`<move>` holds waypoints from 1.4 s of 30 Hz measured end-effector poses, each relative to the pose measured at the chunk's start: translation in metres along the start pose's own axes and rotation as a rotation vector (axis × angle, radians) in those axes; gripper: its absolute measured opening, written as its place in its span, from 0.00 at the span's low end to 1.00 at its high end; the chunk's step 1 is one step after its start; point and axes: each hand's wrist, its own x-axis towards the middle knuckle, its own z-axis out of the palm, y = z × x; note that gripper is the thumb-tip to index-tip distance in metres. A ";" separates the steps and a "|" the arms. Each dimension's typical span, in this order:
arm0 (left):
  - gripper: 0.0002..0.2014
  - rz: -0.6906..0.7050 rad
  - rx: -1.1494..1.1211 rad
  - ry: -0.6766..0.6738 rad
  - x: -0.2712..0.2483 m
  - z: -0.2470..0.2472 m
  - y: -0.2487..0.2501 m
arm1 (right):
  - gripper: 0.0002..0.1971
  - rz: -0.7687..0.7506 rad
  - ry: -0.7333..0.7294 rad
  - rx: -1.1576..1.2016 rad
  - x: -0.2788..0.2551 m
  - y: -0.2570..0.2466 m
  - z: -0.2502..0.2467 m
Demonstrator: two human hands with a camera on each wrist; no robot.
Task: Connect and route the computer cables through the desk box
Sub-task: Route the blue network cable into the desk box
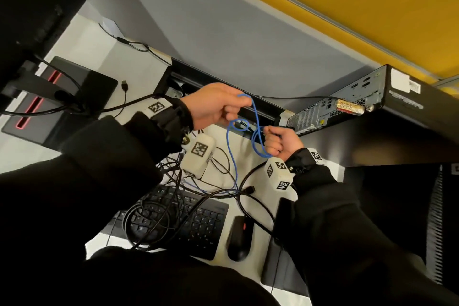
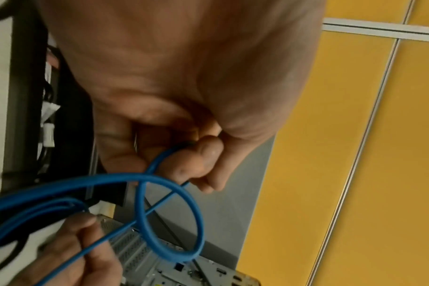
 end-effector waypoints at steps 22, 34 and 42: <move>0.07 0.083 0.469 0.221 0.000 -0.004 -0.032 | 0.16 -0.051 0.154 -0.151 -0.009 0.033 -0.012; 0.27 -0.020 0.006 0.415 0.029 -0.007 0.028 | 0.15 -0.060 0.127 -0.200 -0.007 0.033 -0.010; 0.18 -0.093 -0.285 0.018 0.031 -0.006 0.008 | 0.14 -0.110 0.146 -0.211 -0.005 0.036 -0.005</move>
